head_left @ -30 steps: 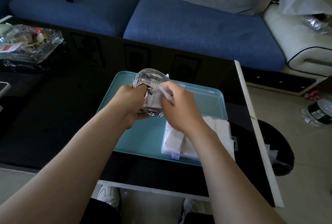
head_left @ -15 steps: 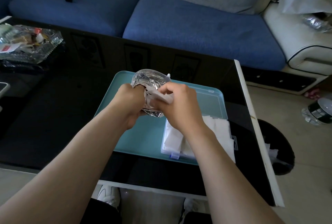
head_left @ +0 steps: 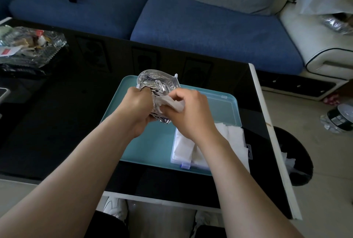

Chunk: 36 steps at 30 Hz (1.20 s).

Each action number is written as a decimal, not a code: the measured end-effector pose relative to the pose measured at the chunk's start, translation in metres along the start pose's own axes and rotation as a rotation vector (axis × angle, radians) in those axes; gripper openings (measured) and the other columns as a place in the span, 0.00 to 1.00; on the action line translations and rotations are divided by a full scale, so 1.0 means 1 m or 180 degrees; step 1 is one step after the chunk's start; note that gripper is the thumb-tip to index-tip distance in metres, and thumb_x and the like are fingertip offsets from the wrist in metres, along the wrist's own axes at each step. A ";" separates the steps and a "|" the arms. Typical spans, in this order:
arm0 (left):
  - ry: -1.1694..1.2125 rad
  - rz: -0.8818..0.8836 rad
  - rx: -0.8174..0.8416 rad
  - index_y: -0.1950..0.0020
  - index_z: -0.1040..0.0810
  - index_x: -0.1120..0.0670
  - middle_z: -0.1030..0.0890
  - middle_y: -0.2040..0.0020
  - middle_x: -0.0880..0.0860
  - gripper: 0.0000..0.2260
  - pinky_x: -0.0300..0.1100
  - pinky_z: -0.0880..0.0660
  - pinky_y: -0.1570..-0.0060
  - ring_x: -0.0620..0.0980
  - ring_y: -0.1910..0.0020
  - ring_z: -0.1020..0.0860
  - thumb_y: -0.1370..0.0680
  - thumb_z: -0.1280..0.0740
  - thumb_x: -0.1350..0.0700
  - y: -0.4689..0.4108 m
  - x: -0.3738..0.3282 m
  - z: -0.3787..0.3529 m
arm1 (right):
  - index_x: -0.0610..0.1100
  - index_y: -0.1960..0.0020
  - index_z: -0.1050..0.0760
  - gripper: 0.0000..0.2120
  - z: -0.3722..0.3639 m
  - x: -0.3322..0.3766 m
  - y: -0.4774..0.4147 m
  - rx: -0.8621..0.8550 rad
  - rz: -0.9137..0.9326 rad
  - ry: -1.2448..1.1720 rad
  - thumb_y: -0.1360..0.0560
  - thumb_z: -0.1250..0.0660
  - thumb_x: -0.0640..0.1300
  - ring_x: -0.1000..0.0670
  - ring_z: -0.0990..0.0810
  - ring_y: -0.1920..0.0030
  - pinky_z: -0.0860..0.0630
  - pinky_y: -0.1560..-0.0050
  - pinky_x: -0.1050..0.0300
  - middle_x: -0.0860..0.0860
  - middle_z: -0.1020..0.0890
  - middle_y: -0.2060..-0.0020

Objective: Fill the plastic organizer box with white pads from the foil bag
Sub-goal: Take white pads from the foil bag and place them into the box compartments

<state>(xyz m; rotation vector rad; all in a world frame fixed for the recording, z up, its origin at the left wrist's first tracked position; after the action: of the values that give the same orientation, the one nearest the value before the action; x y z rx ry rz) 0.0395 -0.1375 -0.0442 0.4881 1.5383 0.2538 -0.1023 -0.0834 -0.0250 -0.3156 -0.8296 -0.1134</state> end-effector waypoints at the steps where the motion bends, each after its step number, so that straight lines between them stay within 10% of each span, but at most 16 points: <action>1: -0.0005 0.0014 -0.0020 0.38 0.23 0.66 0.15 0.47 0.65 0.13 0.49 0.17 0.65 0.59 0.56 0.14 0.15 0.44 0.63 0.001 0.000 0.001 | 0.52 0.57 0.15 0.04 0.001 0.001 0.000 -0.0012 0.0008 -0.0002 0.27 0.21 0.48 0.58 0.20 0.64 0.29 0.69 0.65 0.59 0.18 0.67; 11: -0.0752 0.0017 -0.0222 0.42 0.22 0.54 0.17 0.44 0.57 0.08 0.55 0.14 0.56 0.58 0.48 0.16 0.16 0.40 0.56 0.004 -0.003 0.012 | 0.53 0.46 0.20 0.06 0.017 -0.024 -0.003 -0.0611 -0.0949 -0.1092 0.22 0.27 0.47 0.53 0.15 0.56 0.14 0.55 0.46 0.55 0.15 0.54; 26: -0.0927 -0.0220 -0.0180 0.45 0.20 0.61 0.16 0.46 0.67 0.22 0.73 0.21 0.47 0.70 0.45 0.17 0.31 0.35 0.47 -0.018 0.012 0.018 | 0.40 0.65 0.28 0.14 -0.005 0.001 0.004 0.0361 -0.0471 0.0008 0.34 0.32 0.51 0.52 0.35 0.73 0.39 0.74 0.58 0.49 0.29 0.72; 36: -0.1079 -0.0002 -0.0062 0.42 0.26 0.56 0.18 0.43 0.63 0.20 0.66 0.20 0.42 0.63 0.44 0.17 0.30 0.40 0.49 -0.009 0.006 0.010 | 0.47 0.73 0.36 0.29 -0.008 -0.006 0.007 0.0439 -0.1001 -0.0184 0.30 0.19 0.56 0.56 0.35 0.80 0.44 0.80 0.67 0.56 0.35 0.78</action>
<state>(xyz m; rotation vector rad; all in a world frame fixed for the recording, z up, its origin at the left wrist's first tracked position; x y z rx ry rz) 0.0483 -0.1444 -0.0536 0.4881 1.2046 0.1749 -0.0992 -0.0791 -0.0360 -0.0568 -0.9354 -0.3403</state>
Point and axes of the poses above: each hand's wrist, its own y-axis away from the middle knuckle, its own z-axis out of the back of the hand, x = y × z, the point moved 6 cm from there along -y, towards the middle knuckle
